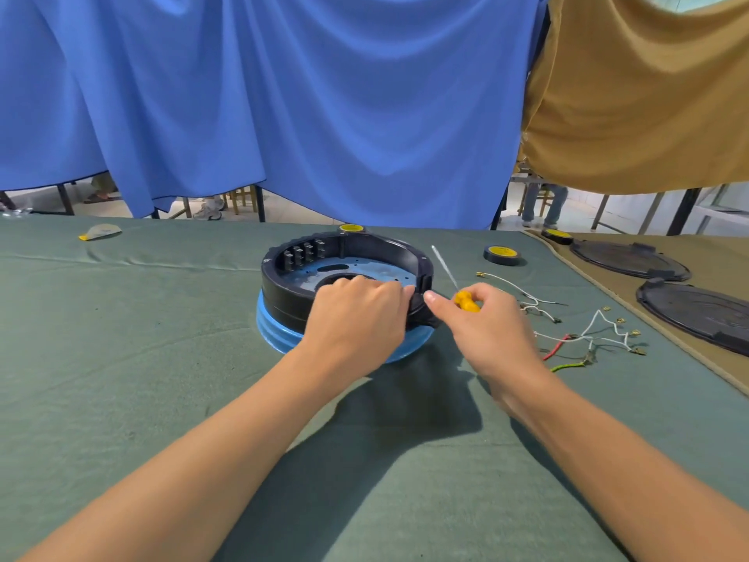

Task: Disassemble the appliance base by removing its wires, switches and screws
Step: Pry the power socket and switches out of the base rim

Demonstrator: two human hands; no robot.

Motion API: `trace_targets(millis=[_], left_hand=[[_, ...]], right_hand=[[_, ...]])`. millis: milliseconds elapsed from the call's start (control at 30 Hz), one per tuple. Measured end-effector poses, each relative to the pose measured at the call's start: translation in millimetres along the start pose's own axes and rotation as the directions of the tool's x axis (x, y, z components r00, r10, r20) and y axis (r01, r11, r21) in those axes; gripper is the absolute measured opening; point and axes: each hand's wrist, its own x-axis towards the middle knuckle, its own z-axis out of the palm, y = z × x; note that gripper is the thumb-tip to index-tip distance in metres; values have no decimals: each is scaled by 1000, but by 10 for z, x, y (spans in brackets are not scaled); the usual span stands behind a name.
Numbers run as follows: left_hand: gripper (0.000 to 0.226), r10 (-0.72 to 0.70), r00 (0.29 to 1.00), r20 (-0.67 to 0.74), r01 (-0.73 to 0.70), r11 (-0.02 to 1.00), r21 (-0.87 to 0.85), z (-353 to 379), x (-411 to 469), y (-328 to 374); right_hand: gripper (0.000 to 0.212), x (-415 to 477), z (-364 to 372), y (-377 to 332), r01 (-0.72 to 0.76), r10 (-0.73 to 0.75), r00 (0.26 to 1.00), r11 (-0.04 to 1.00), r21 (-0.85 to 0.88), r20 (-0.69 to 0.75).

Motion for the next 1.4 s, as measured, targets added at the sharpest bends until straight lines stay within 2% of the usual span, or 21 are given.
trace_targets(millis=[67,167,233,300,367,433,500,533,567,667,767,833,900,1033,1233,1300,1400], left_hand=[[38,39,999,15,-39,999,3,-4,15,-11],[46,62,998,-14,-61,997,42,-83,36,-142],[43,-81,992,-98,78,996,-34,-138,100,-340],[28,-337,927,-164,299,929,-218,-141,157,-615],[31,-567,821,-70,510,783,-356,-90,171,-848],[46,-681,716,151,652,576,-494,-2,151,-1006],[52,-674,641,368,699,314,-643,60,140,-1078],[49,-651,626,429,692,211,-690,80,134,-1098],[44,-644,619,450,685,163,-710,100,126,-1114],[23,-718,604,346,670,223,-708,103,99,-1105],[30,-767,577,280,660,236,-713,71,55,-1069],[34,-779,575,252,655,253,-713,59,36,-1035],[30,-790,577,207,658,299,-691,54,32,-1027],[22,-802,586,118,651,378,-659,60,41,-1048],[24,-661,716,225,544,326,-774,126,21,-1018],[25,-629,731,265,540,296,-788,146,11,-1026],[32,-601,741,301,538,263,-801,183,-17,-1063]], right_hand=[[42,-31,23,-13,-1,0,999,1000,-22,-44],[38,-79,38,-34,94,-99,993,992,-89,-57],[36,-99,34,-62,175,-182,982,978,-114,-54],[34,-101,52,-118,244,-253,966,959,-145,-52],[30,-91,87,-190,304,-314,949,939,-163,-40],[24,-66,127,-289,363,-368,930,916,-168,3],[18,-19,175,-407,406,-394,913,899,-164,105],[17,10,209,-466,422,-396,903,890,-173,164],[16,38,251,-523,434,-395,894,880,-195,210],[11,94,429,-652,436,-393,899,850,-296,193],[14,88,620,-694,369,-360,928,843,-391,101],[13,80,668,-681,325,-311,944,828,-457,108],[13,94,620,-674,328,-257,943,819,-470,209],[2,139,442,-719,386,-209,873,849,-360,441],[7,173,312,-742,471,-195,769,818,-331,609],[4,187,346,-724,491,-242,802,788,-371,546],[15,171,462,-720,493,-288,846,741,-456,448]])
